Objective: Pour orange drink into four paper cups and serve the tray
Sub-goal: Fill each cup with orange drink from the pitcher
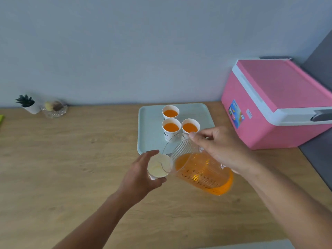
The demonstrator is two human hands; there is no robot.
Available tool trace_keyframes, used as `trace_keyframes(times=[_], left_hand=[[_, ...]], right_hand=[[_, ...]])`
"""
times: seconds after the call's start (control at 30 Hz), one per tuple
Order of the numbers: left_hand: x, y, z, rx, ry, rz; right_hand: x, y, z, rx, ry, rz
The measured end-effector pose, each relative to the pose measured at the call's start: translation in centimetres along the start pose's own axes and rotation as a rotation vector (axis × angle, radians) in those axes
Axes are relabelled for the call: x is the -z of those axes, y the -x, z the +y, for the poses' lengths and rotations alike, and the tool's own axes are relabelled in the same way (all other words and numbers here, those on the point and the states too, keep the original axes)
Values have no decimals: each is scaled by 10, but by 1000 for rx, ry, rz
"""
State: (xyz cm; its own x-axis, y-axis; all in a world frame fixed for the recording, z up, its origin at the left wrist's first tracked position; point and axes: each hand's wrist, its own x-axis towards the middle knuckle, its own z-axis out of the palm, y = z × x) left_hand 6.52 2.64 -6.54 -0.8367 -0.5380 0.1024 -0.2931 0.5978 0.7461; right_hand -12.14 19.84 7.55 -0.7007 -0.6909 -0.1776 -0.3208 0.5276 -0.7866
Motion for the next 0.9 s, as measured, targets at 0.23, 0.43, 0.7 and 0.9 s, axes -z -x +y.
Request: trace_keyframes(times=[0.23, 0.43, 0.7, 0.9], left_hand=[[3, 13, -14, 7, -30, -17], [14, 16, -20, 13, -39, -60], [26, 17, -29, -7, -48, -80], [32, 17, -36, -18, -68, -98]], right_hand=[[-16, 10, -21, -11, 240, -43], [-29, 5, -30, -5, 317, -74], [-41, -2, -44, -2, 382, -71], [-50, -4, -50, 9, 406, -69]])
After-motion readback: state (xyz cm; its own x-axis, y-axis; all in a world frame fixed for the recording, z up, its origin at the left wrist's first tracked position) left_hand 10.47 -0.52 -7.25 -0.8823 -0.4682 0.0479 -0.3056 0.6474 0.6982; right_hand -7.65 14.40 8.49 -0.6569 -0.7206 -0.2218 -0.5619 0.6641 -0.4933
